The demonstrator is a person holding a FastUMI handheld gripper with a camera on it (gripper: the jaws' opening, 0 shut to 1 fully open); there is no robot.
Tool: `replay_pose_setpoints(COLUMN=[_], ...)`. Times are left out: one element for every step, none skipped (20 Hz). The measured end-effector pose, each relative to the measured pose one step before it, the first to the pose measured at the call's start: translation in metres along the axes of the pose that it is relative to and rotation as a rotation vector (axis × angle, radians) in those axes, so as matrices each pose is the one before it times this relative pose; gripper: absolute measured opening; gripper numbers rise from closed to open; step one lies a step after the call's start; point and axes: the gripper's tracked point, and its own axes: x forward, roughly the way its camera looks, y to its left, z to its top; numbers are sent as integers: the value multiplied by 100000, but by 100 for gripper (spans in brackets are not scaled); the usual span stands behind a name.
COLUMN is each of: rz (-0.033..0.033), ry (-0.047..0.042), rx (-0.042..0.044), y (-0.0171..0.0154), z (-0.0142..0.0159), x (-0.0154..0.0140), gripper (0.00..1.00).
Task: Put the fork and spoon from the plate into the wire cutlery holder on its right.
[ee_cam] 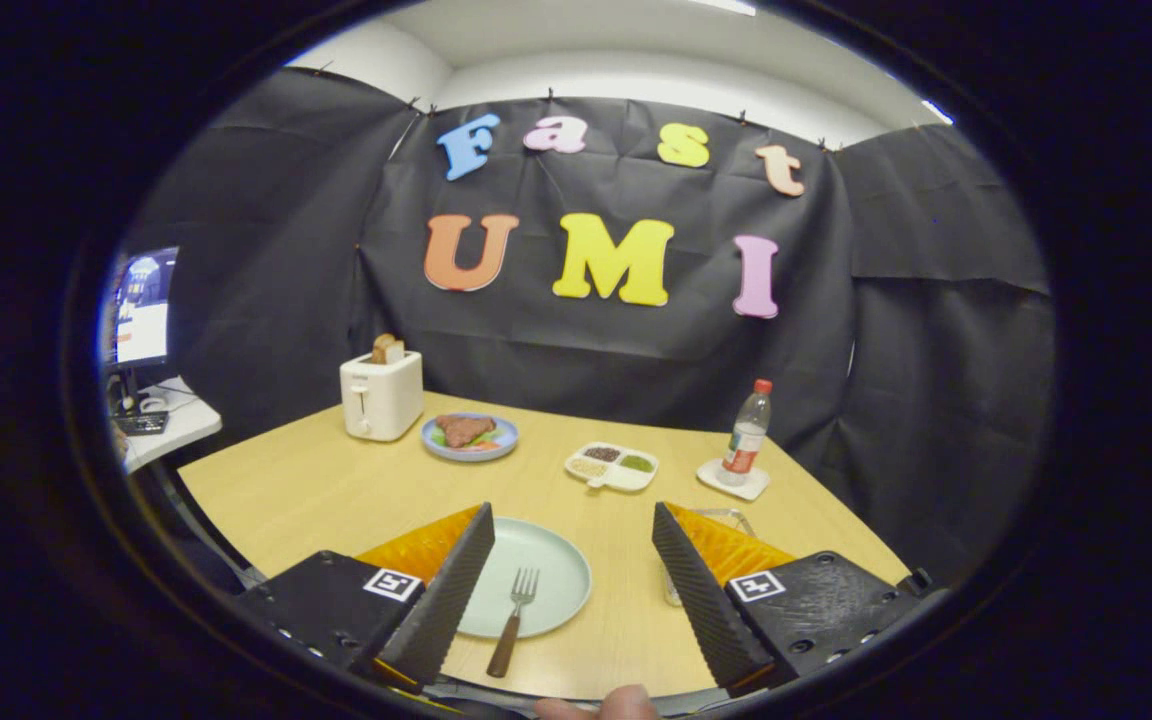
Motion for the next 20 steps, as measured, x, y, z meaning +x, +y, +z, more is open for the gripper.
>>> replay_pose_setpoints(rz=[1091,1115,1364,1366,1368,249,300,452,1026,1420,1170,735,270,79,288,33,-116,-282,144,-322], ry=[3847,4175,4695,4511,5396,3695,3122,3170,3804,4398,4824,5150,4432,2869,1779,901,1104,1404,1476,1514], rx=[-21,90,409,760,1086,746,-120,-383,559,1192,1488,1334,507,847,848,1128,628,494,417,125], y=[267,329,345,372,380,42,105,411,350,449,387,183,84,-14,100,60,54,51,110,11], z=[-314,-565,-511,-696,-723,-519,-297,-410,-540,-912,-897,-1013,-683,-419,-96,-142,-59,-307,-257,-296], x=[685,842,709,641,522,457,462,426,405,449,434,411,393,268,266,192,177,326,222,342], gripper=[96,96,96,96,96,96,96,96,96,96,96,96,96,96,96,96,95,93,86,81])
